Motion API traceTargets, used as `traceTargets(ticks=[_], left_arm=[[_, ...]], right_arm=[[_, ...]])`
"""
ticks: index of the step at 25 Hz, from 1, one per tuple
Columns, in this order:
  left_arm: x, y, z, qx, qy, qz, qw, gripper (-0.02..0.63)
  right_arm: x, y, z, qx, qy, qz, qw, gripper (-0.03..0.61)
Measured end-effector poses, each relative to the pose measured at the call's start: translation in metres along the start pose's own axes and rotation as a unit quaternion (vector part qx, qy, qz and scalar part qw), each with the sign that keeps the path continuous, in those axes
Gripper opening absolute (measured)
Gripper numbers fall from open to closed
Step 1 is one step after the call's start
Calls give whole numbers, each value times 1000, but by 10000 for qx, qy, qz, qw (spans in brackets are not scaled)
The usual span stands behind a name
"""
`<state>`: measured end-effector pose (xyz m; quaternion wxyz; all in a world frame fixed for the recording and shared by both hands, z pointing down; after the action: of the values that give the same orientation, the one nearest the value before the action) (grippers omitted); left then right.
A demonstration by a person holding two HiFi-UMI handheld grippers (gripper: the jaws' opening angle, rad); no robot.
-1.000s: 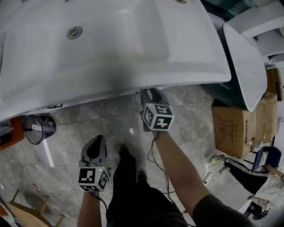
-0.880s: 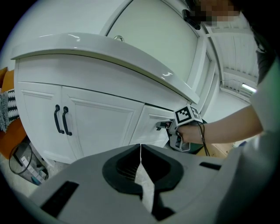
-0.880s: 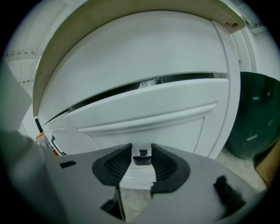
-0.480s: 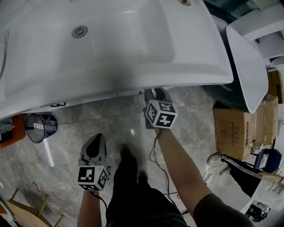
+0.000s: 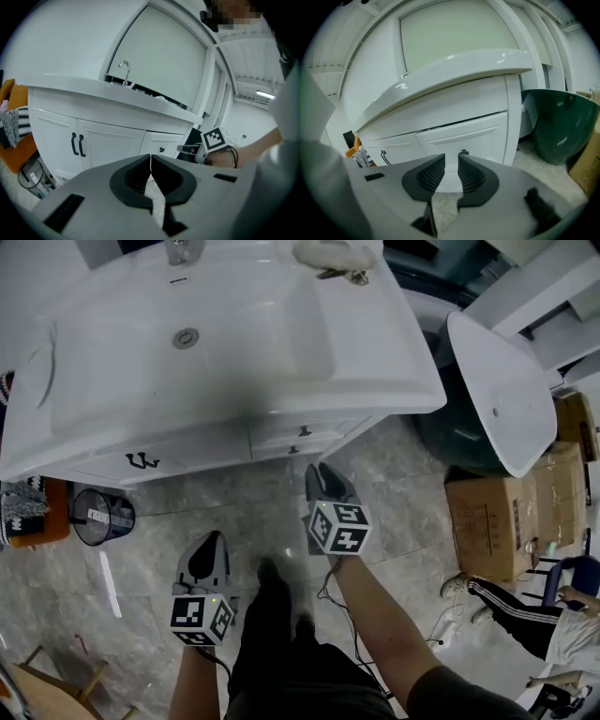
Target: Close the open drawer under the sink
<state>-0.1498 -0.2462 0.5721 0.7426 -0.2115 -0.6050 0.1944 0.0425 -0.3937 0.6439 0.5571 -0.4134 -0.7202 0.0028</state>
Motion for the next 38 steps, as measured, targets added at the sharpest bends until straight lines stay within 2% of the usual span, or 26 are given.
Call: traceTargets(ticks=[4,12,17,21,26,32,38], left_arm=[[-14,50,-24,80,-49,-174,9998,16],[-30,165,-95,209,-290,-723,9967,17],[-27,240,-123,111,-426,-1010,9939,16],[-23,281,-127,-31,-500,-1071,9930,17],[-26,305,-122,-211,-406,-1140,9924,17],[-30,336,-126,-33,-438,-1355,9898,17],[-13,395,-97,101,-431,-1442,9886,17]], right_arm=[[-8,67,28,-91,-20,-90,9999,60],[-38,200,87,-819,269,-556,9947,41],[-26,271,114,-1170,318,-592,9909,40],[-13,306,125,-1333,379,-500,9891,39],[-4,334,138,-1395,528,-396,9880,37],[0,369,167,-1300,850,-483,9867,34],[21,407,223,-1143,1083,-584,9858,32]])
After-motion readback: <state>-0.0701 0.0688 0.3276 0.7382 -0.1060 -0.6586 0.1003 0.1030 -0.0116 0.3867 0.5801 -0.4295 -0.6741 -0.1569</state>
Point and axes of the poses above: the fingertips, and each gripper's own axes: y backward along the fingers, z to its left, x out of its underside, the point moved 1 cm from there along y, backward along the fingers, and after that the axes turned 14 degrees about -x, right-handed, at the moved point
